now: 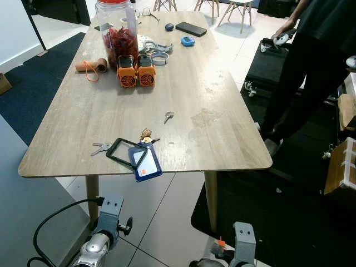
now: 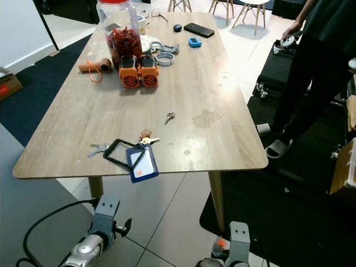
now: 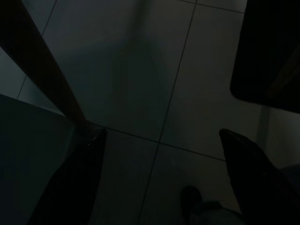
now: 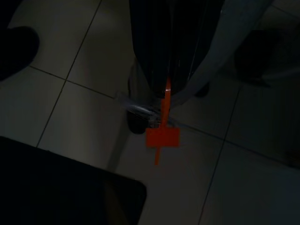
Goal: Hang keys on a hook
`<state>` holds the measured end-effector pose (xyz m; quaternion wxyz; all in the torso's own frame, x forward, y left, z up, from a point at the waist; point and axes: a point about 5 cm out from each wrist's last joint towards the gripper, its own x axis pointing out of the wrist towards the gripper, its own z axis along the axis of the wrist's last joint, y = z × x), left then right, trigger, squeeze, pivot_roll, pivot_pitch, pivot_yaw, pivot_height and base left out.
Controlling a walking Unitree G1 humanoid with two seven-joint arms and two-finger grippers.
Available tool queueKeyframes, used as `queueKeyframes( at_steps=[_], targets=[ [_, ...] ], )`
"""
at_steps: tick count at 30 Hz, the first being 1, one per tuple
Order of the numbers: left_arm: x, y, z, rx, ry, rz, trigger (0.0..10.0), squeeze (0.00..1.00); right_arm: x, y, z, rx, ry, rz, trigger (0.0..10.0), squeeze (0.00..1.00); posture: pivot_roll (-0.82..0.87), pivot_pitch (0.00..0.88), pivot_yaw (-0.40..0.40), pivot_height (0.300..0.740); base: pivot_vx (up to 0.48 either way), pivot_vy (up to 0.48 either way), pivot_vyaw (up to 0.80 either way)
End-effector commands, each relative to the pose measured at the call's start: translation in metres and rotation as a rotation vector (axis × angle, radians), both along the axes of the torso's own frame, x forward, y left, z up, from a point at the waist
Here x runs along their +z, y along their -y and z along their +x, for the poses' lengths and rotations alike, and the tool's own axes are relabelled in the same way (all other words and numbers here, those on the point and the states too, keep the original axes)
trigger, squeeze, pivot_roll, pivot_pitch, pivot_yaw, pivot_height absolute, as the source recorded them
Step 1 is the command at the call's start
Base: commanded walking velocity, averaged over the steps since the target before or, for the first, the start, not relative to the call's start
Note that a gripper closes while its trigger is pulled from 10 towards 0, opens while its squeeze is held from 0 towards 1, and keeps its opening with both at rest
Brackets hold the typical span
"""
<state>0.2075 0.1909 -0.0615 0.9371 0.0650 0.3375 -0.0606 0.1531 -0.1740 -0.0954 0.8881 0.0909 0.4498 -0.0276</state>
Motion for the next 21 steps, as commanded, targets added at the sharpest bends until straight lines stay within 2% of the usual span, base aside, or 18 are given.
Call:
queueKeyframes(
  at_steps=[1,16,21],
  targets=[
    [-0.0025,-0.0016,-0.0037,0.006,-0.02,0.0,10.0,0.0,-0.0014,0.0033,-0.0039,-0.011,-0.013,-0.005,10.0,0.0,0.1,0.068,-0.023,0.74,0.0,0.0,0.0],
    [-0.0024,0.0052,-0.0017,0.021,-0.013,-0.026,10.0,0.0,0.0006,0.0059,0.0012,-0.002,-0.009,-0.01,10.0,0.0,0.1,0.064,-0.032,0.74,0.0,0.0,0.0],
    [-0.0015,0.0069,0.0001,0.026,-0.006,-0.035,10.0,0.0,0.0012,0.0072,0.0023,0.001,-0.007,-0.014,10.0,0.0,0.1,0.063,-0.034,0.74,-0.377,0.0,0.0]
  ],
)
